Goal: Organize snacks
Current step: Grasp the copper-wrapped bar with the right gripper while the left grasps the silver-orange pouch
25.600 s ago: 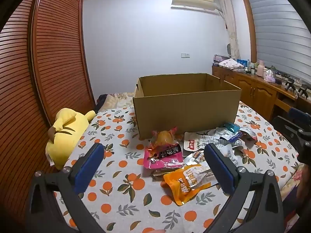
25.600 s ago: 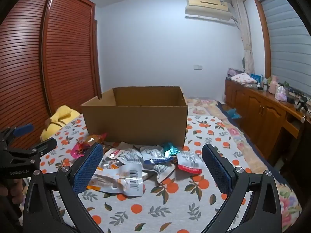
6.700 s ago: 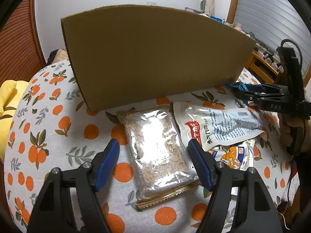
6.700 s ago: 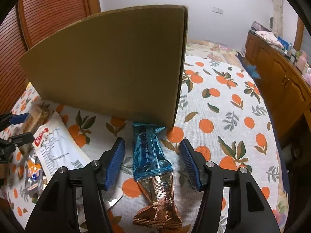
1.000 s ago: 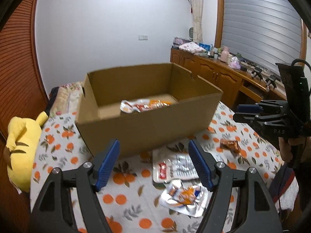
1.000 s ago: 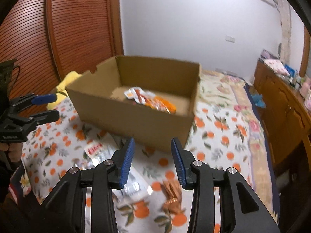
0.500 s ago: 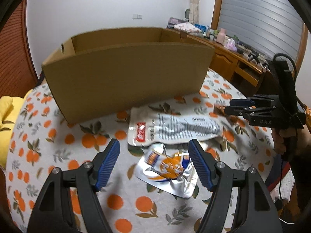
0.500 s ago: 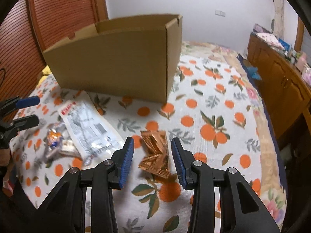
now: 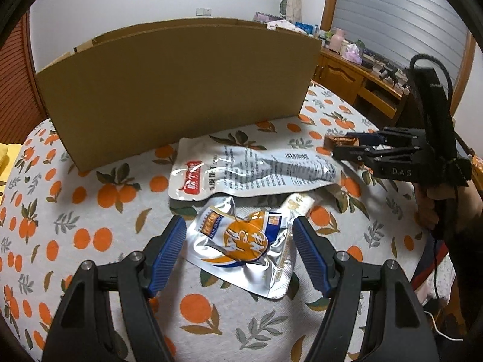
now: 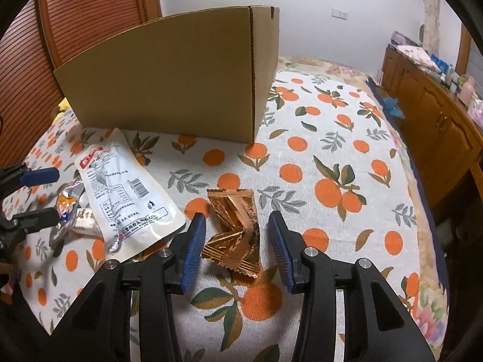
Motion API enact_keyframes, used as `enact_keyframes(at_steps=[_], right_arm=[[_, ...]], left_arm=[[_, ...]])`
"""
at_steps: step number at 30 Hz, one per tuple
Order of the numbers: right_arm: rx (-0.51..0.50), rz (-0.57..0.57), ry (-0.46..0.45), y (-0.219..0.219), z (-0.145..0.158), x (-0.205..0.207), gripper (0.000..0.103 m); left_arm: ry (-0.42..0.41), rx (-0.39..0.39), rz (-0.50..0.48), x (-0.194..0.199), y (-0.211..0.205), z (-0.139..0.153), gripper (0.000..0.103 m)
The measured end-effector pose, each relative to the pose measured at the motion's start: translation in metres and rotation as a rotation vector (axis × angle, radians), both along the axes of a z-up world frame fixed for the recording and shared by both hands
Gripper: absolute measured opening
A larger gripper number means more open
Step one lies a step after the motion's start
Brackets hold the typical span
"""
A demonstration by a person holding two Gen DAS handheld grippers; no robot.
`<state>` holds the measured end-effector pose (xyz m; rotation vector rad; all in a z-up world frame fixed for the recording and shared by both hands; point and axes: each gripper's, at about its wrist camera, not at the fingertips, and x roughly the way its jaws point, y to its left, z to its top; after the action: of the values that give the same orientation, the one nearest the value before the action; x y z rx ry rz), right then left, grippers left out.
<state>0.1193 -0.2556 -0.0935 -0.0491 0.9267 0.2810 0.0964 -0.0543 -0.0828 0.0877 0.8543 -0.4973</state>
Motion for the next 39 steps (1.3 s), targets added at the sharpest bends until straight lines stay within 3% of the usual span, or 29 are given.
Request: enact_keyframes(at_steps=[5, 12, 30, 39], right_arm=[[-0.019, 0.005, -0.006, 0.003, -0.001, -0.001, 0.047], [-0.016, 0.001, -0.010, 0.004, -0.002, -0.003, 0.047], [-0.015, 0.001, -0.012, 0.003, -0.002, -0.003, 0.047], [-0.015, 0.000, -0.013, 0.003, -0.002, -0.003, 0.047]], left_arm=[[0.011, 0.006, -0.012, 0.001, -0.003, -0.006, 0.075], [0.030, 0.022, -0.043, 0.003, -0.006, -0.010, 0.089], [0.045, 0.034, -0.112, 0.001, -0.012, -0.008, 0.089], [0.011, 0.116, -0.143, -0.003, -0.024, -0.012, 0.091]])
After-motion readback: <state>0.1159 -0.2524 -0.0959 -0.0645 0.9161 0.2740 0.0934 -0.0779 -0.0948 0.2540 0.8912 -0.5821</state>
